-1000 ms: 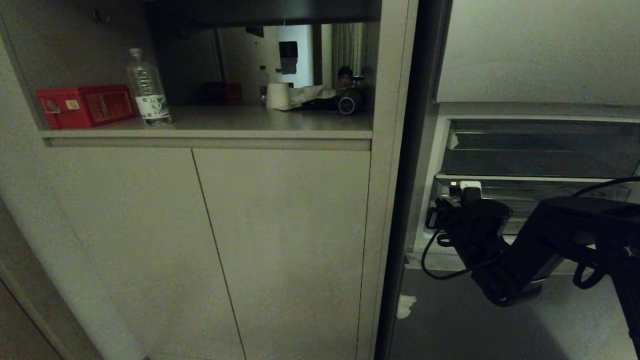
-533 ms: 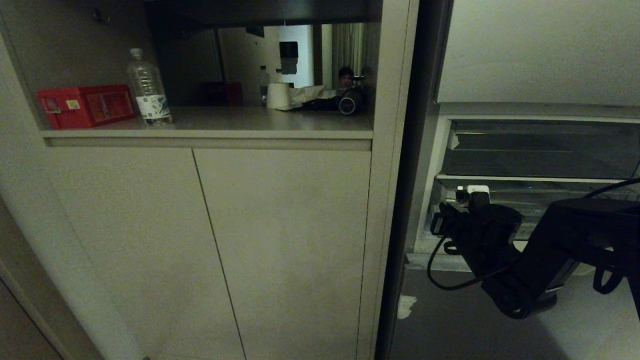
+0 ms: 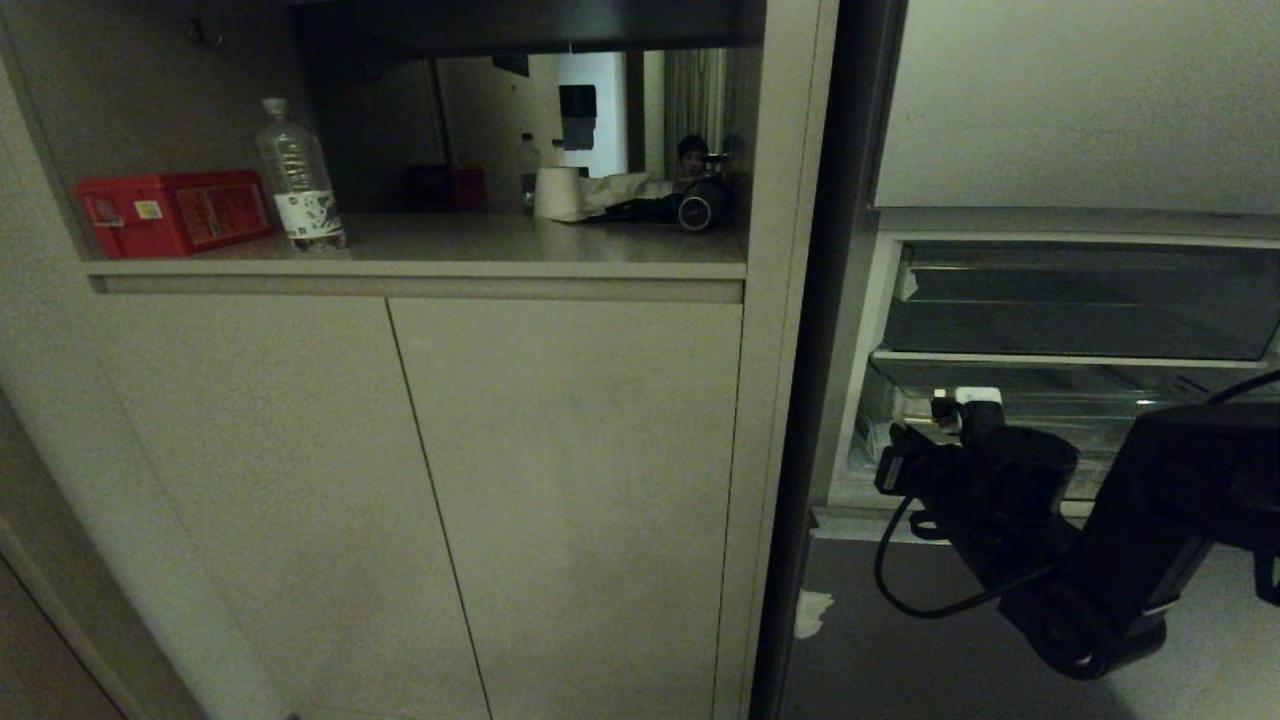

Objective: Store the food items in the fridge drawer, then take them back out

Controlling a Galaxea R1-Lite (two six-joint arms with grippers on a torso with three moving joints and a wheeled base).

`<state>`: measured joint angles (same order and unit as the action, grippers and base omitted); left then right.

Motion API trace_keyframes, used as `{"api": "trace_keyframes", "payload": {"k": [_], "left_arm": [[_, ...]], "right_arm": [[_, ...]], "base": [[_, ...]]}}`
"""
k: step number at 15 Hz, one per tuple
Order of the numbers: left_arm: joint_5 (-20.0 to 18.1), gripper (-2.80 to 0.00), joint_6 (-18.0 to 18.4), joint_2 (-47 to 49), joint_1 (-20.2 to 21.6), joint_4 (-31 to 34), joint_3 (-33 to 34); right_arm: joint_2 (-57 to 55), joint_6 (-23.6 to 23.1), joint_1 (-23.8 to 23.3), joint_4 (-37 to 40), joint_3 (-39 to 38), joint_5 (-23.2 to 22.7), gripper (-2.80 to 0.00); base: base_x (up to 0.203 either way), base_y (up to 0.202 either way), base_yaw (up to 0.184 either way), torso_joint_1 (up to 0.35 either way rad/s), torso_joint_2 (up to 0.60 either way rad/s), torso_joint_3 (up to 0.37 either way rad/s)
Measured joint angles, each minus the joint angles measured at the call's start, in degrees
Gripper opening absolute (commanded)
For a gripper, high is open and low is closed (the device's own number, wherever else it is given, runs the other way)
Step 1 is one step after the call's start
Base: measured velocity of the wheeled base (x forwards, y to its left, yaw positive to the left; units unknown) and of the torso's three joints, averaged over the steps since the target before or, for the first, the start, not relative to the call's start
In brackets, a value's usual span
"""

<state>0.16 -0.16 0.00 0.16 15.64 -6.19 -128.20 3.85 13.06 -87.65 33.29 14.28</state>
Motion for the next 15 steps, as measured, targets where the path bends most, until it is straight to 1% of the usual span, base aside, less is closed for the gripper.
{"api": "trace_keyframes", "payload": {"k": [9, 15], "left_arm": [[0.0, -2.8, 0.0, 0.0, 0.0, 0.0, 0.0], [0.0, -2.8, 0.0, 0.0, 0.0, 0.0, 0.0]], "right_arm": [[6.2, 1.9, 0.2, 0.5, -8.3, -0.2, -2.8], [8.4, 2.0, 0.2, 0.5, -11.1, -0.4, -2.8]], "base": [[0.0, 0.0, 0.0, 0.0, 0.0, 0.0], [0.0, 0.0, 0.0, 0.0, 0.0, 0.0]]}}
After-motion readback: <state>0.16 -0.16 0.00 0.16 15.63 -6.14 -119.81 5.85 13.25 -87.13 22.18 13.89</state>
